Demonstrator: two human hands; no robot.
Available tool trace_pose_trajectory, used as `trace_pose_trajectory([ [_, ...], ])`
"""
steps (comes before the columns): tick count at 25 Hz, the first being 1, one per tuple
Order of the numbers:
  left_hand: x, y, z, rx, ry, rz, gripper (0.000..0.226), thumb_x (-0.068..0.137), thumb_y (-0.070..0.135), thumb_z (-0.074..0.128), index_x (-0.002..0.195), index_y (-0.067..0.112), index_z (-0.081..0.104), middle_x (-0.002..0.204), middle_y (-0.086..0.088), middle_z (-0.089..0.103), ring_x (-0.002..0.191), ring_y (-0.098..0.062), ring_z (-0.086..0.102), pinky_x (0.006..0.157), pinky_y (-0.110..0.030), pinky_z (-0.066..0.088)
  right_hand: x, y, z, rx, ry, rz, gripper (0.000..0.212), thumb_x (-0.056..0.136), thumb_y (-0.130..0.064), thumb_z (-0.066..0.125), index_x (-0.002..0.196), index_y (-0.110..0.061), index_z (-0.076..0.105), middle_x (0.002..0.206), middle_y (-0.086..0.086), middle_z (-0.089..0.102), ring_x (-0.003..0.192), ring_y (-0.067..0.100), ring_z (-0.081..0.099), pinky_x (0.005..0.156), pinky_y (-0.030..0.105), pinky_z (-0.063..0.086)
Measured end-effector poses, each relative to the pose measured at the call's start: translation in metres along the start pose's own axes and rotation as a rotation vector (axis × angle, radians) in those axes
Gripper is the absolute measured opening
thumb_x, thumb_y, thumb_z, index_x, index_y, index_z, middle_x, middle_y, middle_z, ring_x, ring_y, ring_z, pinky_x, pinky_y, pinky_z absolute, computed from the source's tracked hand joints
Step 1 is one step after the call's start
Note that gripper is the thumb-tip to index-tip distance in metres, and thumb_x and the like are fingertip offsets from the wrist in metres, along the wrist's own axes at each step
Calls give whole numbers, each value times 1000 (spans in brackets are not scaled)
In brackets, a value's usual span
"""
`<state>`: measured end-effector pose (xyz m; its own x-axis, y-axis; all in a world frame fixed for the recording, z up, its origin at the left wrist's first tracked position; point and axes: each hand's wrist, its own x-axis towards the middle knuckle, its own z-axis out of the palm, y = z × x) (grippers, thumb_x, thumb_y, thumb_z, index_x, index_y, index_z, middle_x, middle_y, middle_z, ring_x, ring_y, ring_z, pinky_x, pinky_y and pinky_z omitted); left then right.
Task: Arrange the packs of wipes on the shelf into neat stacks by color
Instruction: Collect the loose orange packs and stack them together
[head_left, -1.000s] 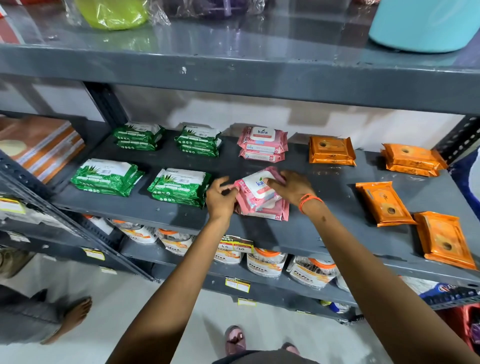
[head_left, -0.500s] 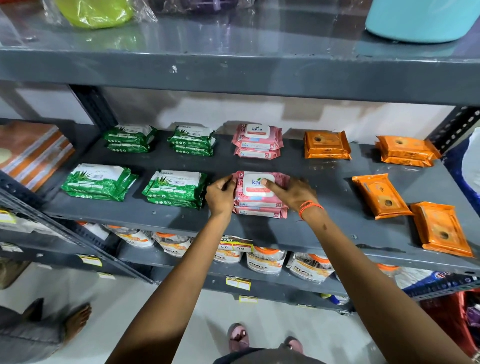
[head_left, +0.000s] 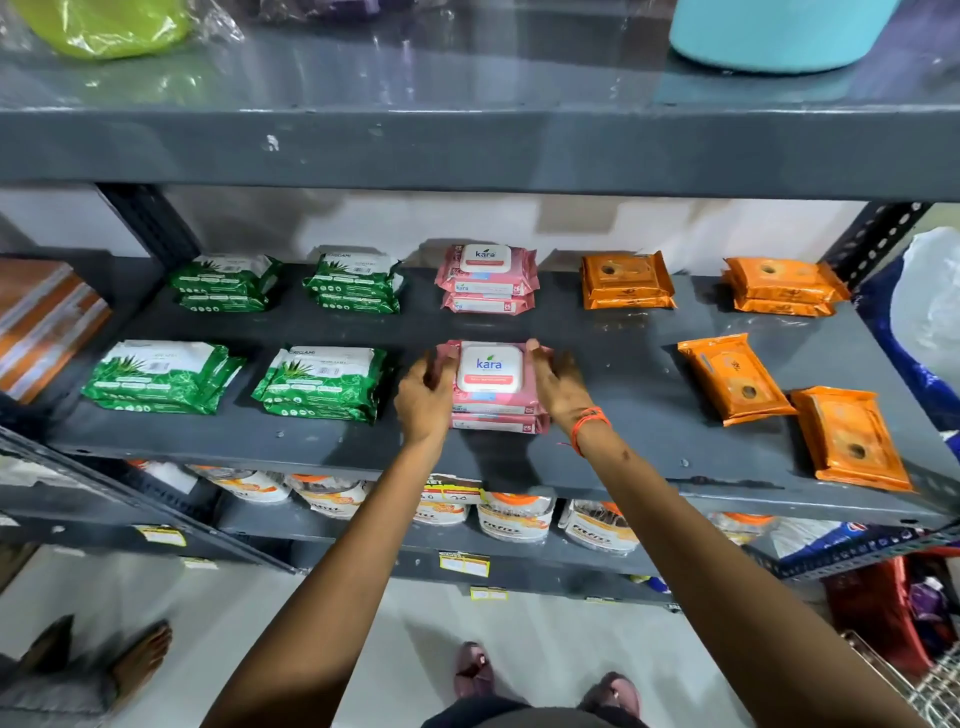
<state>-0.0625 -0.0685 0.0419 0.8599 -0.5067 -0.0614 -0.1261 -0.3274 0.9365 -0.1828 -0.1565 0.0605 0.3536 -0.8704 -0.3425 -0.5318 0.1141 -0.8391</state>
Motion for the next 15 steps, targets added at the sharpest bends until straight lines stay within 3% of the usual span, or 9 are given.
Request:
trace_pose_trajectory([
  [2,-7,8,2,109,86,104,41,91,38,53,120,9,58,112,-21,67,103,-37,62,80,-33,47,5,5,-27,-178,79,-39,71,95,-54,35,147,-6,29,149,22,38,135,40,39,115,47,31],
  [4,-18,12,10,279,197,282,49,92,41,48,128,9,52,125,-20,61,116,-35,56,94,-40,46,10,20,-63,-381,181,-84,70,96,-46,41,147,-1,27,149,25,37,136,41,36,114,45,28],
  [7,-51,14,41,532,290,550,52,91,38,39,133,7,46,141,-15,48,134,-28,41,113,-43,25,13,47,-114,-610,294,-191,67,92,-38,51,142,1,33,142,25,43,132,41,39,111,45,32],
  [9,-78,18,72,576,240,658,48,92,34,42,133,10,46,142,-12,47,134,-25,41,113,-39,23,13,64,-145,-691,325,-191,66,90,-37,54,142,0,34,145,24,39,136,41,33,113,48,30],
  [12,-109,8,114,605,92,746,42,91,33,46,127,12,54,139,-10,52,131,-25,45,109,-42,36,10,84,-183,-761,285,-44,70,91,-46,50,145,-5,30,152,24,27,140,42,26,113,55,25],
  [15,-126,-8,134,701,-48,735,44,92,38,44,120,9,59,134,-11,57,127,-24,50,106,-41,39,3,94,-193,-848,260,-38,65,86,-47,57,129,0,47,131,28,52,120,43,51,99,46,44],
])
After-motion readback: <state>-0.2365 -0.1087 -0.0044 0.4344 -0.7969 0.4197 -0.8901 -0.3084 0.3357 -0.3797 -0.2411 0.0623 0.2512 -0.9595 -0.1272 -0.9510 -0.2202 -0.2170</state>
